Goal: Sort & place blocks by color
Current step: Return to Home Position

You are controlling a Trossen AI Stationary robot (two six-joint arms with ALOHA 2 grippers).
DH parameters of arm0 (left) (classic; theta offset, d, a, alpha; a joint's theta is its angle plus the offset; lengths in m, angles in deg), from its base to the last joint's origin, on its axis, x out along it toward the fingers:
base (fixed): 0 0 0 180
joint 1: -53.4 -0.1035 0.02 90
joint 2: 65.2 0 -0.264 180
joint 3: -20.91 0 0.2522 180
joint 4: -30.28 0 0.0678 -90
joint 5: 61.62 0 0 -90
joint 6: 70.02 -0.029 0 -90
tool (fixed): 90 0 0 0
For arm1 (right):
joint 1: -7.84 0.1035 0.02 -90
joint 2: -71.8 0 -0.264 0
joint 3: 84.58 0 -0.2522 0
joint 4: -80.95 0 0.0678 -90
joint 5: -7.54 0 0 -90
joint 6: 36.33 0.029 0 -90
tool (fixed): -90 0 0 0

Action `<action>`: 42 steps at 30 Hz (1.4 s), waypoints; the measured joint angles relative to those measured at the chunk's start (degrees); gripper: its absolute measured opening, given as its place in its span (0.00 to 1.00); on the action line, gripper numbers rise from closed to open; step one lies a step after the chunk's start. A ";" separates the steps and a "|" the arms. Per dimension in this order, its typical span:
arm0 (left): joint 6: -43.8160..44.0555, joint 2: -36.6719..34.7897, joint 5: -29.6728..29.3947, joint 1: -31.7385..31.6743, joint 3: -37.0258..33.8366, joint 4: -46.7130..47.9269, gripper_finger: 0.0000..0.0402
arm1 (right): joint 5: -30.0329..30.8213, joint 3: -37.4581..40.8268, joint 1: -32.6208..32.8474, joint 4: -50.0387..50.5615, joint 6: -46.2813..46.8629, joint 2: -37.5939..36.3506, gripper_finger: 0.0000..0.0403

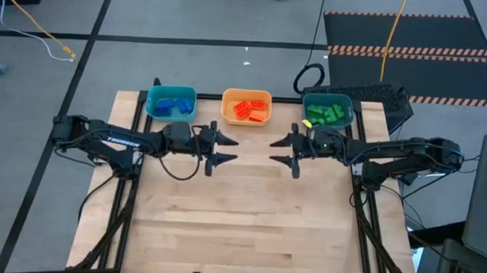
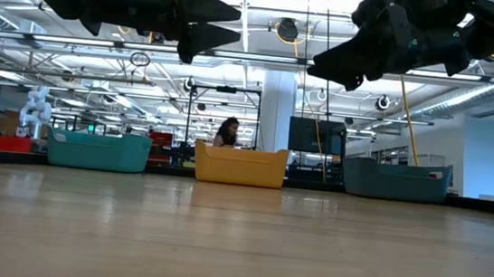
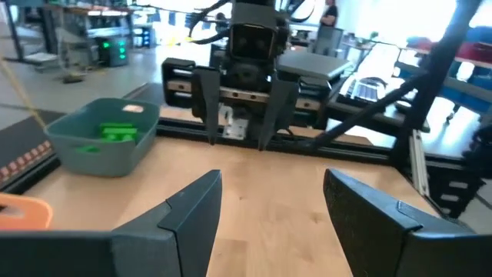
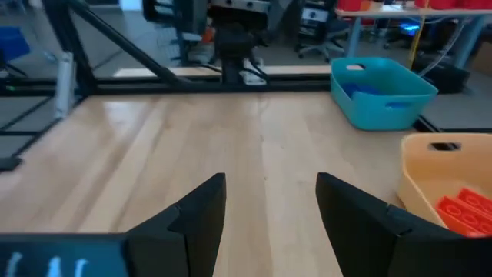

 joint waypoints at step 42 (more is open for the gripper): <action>-3.57 -5.55 -12.67 6.29 2.99 16.99 0.20 | 3.12 16.28 -0.15 -2.35 10.07 -20.43 0.49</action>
